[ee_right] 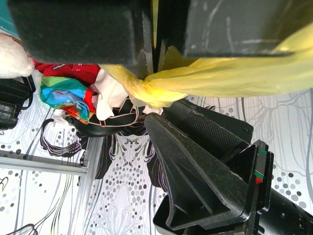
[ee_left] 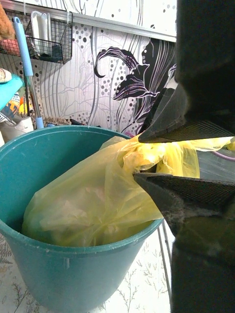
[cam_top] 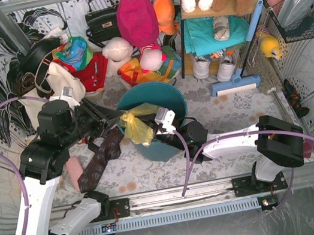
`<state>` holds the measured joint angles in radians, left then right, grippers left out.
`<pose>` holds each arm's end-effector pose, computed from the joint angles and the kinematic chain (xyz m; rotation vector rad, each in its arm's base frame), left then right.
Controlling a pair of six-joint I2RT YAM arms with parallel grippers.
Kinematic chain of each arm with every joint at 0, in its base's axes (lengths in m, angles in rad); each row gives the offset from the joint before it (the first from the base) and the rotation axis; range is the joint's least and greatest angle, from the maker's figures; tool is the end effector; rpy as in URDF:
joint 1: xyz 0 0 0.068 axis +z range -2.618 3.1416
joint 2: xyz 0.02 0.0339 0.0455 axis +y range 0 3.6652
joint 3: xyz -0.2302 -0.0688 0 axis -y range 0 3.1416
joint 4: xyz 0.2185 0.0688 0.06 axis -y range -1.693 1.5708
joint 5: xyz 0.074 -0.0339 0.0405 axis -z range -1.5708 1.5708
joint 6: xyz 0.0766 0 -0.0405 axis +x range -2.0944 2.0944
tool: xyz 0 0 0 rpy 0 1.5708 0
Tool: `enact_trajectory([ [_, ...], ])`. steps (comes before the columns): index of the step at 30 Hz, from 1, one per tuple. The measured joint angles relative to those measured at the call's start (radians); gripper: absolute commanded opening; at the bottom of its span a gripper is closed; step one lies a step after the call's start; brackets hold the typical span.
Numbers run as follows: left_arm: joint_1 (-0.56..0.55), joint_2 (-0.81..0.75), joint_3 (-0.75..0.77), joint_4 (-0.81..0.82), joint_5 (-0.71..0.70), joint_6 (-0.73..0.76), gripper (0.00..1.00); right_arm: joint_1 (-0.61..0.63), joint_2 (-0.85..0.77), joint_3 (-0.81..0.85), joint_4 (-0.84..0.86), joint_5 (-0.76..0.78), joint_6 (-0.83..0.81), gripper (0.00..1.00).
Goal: Tie the trash bag
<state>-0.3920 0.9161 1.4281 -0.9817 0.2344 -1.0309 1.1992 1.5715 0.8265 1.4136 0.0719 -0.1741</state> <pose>0.1534 -0.0827 0.3882 -0.5437 2.1536 -1.0855 0.1284 0.3143 0.3329 -0.5405 0.7691 0.9197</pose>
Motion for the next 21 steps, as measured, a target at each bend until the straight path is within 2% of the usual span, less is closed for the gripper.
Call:
enact_trajectory([
  [8,0.0,0.002,-0.005,0.003,0.002,-0.001,0.32,0.0,0.0,0.0,-0.003,0.0,0.0,0.0],
  [11,0.0,0.002,-0.011,0.004,0.005,-0.001,0.4,0.0,0.0,0.003,-0.009,0.0,-0.003,0.0],
  [13,0.0,0.001,-0.016,0.008,0.011,0.0,0.41,0.0,0.0,0.003,-0.011,0.002,-0.003,0.0],
  [21,0.0,0.001,-0.028,0.008,0.026,0.001,0.11,0.0,0.0,0.003,-0.011,0.02,-0.007,0.0],
])
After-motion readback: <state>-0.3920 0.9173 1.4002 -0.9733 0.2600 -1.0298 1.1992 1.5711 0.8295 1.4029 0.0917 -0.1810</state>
